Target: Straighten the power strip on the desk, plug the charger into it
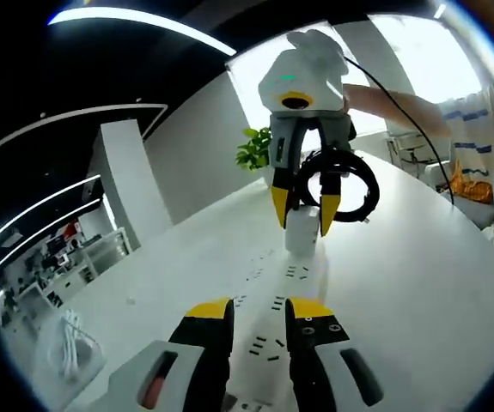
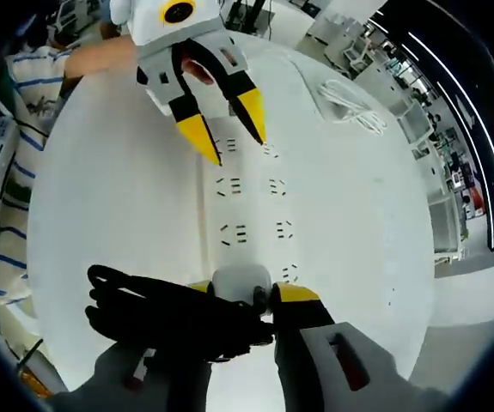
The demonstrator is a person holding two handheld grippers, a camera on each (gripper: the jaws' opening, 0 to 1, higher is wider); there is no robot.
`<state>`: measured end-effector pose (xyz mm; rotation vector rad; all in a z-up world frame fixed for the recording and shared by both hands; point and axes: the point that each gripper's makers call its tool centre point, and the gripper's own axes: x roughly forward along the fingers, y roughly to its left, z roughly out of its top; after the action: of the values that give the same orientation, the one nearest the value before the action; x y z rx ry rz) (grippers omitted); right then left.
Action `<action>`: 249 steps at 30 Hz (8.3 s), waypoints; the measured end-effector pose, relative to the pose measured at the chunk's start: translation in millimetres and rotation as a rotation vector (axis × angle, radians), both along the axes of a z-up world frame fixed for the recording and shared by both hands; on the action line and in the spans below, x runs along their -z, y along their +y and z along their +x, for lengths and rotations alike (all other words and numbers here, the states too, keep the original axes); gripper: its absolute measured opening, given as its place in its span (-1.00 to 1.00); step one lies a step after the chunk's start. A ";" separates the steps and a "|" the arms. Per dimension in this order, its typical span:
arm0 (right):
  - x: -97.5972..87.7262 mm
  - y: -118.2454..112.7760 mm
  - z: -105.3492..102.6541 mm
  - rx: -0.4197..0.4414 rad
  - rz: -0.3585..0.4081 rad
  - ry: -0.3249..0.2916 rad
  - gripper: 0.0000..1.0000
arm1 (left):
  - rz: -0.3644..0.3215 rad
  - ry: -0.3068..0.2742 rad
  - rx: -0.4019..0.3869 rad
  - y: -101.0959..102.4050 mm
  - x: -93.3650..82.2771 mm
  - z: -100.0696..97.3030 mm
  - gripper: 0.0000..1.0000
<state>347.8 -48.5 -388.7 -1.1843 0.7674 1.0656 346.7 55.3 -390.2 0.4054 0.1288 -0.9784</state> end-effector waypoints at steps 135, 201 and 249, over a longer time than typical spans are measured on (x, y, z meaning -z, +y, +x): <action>14.7 6.5 13.1 0.069 0.118 0.078 -0.44 | -0.081 0.101 -0.004 -5.1 -5.8 -12.3 -0.41; -16.6 -52.1 31.6 0.151 1.107 -0.058 -0.56 | -0.042 0.280 -0.160 60.4 8.8 6.3 -0.45; 33.0 -24.3 16.2 0.181 0.940 0.034 -0.54 | 0.061 0.333 -0.152 60.1 35.3 3.9 -0.45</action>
<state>364.0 -72.8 -421.7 -0.2883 0.3023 1.0993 350.6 115.4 -425.5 0.2812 0.4851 -0.8864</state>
